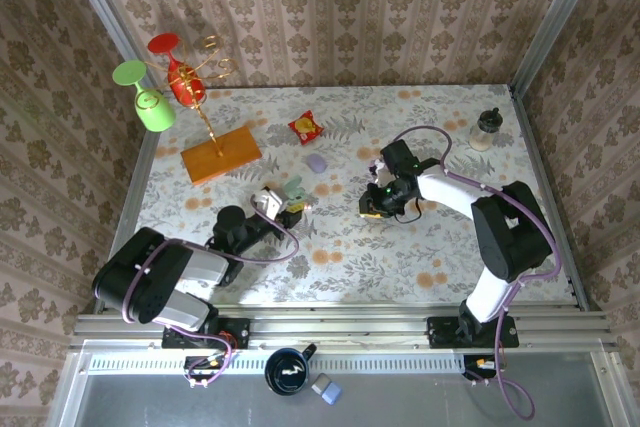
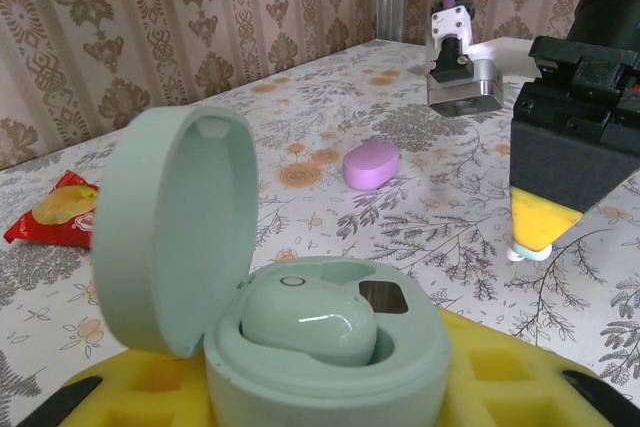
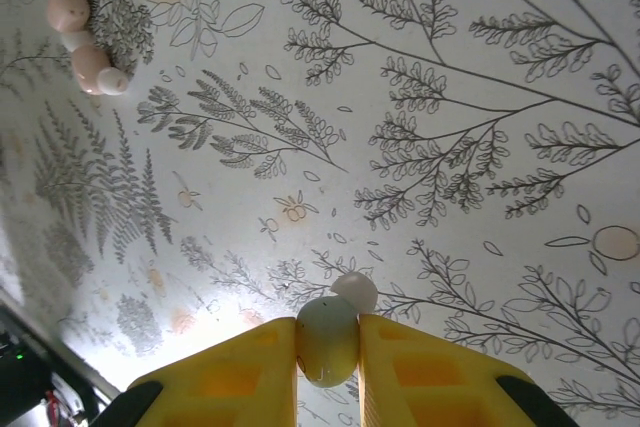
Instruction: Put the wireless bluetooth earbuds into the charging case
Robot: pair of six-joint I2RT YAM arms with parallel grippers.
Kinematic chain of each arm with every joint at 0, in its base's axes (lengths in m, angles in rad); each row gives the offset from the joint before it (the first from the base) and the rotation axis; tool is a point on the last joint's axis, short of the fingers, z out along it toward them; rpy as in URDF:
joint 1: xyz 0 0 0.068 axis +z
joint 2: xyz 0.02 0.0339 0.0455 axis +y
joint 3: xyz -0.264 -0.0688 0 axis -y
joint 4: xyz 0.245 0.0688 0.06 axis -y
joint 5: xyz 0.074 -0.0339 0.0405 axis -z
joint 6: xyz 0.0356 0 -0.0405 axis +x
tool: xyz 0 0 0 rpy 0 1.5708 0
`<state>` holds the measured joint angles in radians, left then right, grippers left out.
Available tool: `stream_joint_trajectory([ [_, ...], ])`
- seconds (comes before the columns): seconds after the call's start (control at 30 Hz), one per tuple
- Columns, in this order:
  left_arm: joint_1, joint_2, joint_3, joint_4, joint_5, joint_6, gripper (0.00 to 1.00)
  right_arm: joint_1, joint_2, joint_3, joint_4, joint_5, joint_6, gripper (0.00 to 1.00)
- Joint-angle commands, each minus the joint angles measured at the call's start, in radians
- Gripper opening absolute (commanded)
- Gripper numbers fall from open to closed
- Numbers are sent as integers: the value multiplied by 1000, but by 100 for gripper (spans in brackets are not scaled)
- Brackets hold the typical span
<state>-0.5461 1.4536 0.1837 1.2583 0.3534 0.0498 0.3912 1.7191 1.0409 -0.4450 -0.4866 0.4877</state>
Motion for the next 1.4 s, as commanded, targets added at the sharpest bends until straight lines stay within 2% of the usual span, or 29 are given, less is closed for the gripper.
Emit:
stream_joint_trajectory([
  [0.0, -9, 11, 20, 20, 32, 22, 27, -16, -10, -10, 24, -57, 15, 22],
  [0.13, -11, 9, 19, 19, 32, 26, 27, -23, 23, -20, 34, -52, 30, 22],
  [0.4, -12, 17, 21, 20, 34, 28, 27, -23, 24, -40, -7, 162, 36, 21],
  [0.57, -15, 24, 26, 20, 41, 23, 27, -12, 10, -68, -8, 216, 54, 21],
  [0.77, -17, 22, 23, 21, 48, 31, 27, 20, 31, -71, 4, 224, 69, 24],
  [1.0, -17, 18, 23, 21, 52, 31, 27, 66, 9, -48, -2, 201, 98, 35],
  [1.17, -17, 13, 22, 20, 55, 30, 27, 69, -35, -57, 54, 140, 116, 42],
  [1.37, -17, 8, 20, 20, 55, 33, 27, 58, -50, 9, -18, 237, -23, 44],
])
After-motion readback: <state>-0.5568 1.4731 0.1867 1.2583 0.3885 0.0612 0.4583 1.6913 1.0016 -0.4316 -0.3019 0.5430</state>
